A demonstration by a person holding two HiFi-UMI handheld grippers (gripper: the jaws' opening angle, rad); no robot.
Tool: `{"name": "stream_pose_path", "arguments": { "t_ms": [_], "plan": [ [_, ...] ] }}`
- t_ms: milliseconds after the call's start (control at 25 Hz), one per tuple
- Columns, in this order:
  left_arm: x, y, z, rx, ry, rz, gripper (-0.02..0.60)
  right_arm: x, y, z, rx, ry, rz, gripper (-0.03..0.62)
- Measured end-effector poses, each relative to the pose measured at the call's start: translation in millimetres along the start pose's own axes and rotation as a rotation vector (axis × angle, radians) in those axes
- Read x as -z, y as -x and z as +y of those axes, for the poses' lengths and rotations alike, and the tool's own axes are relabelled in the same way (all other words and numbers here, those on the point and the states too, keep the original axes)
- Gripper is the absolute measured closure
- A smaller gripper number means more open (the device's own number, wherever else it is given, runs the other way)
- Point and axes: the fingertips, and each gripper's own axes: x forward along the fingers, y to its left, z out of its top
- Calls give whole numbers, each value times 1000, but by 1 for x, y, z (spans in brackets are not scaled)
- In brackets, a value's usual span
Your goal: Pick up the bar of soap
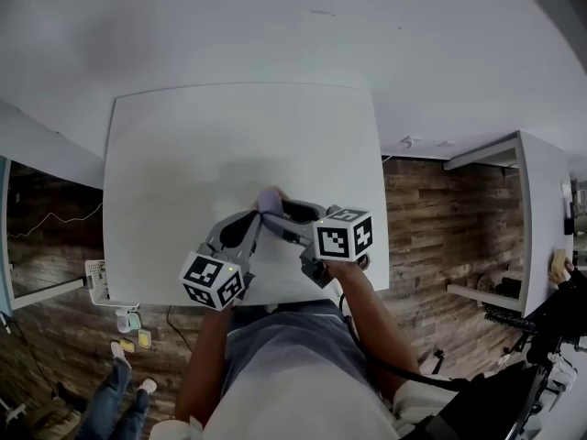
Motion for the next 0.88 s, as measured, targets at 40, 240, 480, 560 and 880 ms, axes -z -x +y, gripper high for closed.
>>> {"name": "stream_pose_path", "arguments": {
  "t_ms": [40, 240, 480, 560, 880],
  "plan": [
    [-9, 1, -1, -15, -9, -22, 591, -6, 4, 5, 16, 21, -42, 342],
    [-45, 11, -9, -50, -68, -96, 592, -24, 19, 37, 66, 162, -109, 341],
    [-80, 12, -42, -60, -153, -148, 592, -47, 56, 59, 152, 240, -214, 341],
    [-90, 14, -54, -72, -175, -162, 592, -52, 69, 66, 163, 256, -235, 341],
    [-118, 35, -77, -174, -234, -208, 594, -66, 91, 101, 199, 400, -289, 342]
  ]
}}
